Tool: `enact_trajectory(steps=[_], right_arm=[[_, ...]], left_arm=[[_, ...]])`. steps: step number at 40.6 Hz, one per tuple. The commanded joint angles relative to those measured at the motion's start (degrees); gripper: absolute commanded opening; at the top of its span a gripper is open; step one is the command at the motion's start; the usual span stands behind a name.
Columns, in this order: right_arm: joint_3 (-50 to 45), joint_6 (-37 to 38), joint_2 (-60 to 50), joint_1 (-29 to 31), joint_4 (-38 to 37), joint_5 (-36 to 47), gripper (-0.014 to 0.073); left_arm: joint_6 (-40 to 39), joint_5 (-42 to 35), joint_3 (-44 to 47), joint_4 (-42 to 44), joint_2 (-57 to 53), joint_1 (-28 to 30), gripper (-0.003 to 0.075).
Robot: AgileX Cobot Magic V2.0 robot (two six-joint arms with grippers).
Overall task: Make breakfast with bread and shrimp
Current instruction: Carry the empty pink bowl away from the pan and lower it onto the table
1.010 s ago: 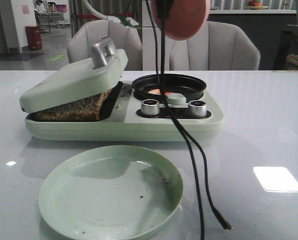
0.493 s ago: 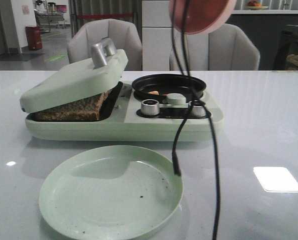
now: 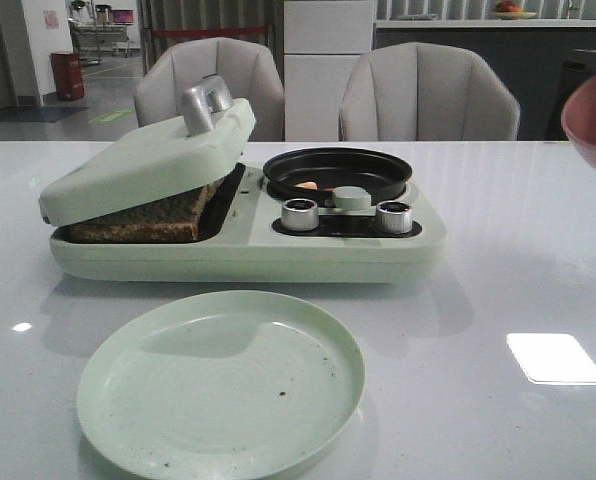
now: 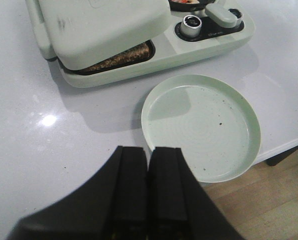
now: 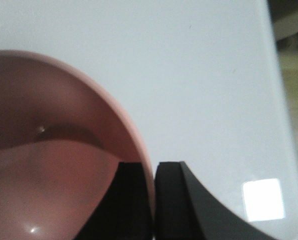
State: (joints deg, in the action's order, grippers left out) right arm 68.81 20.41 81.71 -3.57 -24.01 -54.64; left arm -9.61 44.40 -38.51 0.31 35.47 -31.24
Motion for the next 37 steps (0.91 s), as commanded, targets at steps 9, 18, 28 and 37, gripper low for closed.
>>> enact_trajectory(steps=[9,18,28,37], right_arm=[[-14.0,-12.0,-1.6,8.7,23.1,17.7,0.0018],[-15.4,-12.1,4.5,8.7,23.3,18.5,0.0018],[-15.4,-12.1,8.6,8.7,20.0,19.6,0.0238],[-15.1,-12.1,6.4,8.6,19.8,20.3,0.0437]], left_arm=[[-0.5,-3.7,-1.7,0.0,0.0,-0.4,0.0101],[-0.5,-3.7,-1.7,0.0,0.0,-0.4,0.0101],[-0.5,-3.7,-1.7,0.0,0.0,-0.4,0.0101],[-0.5,-3.7,-1.7,0.0,0.0,-0.4,0.0101]])
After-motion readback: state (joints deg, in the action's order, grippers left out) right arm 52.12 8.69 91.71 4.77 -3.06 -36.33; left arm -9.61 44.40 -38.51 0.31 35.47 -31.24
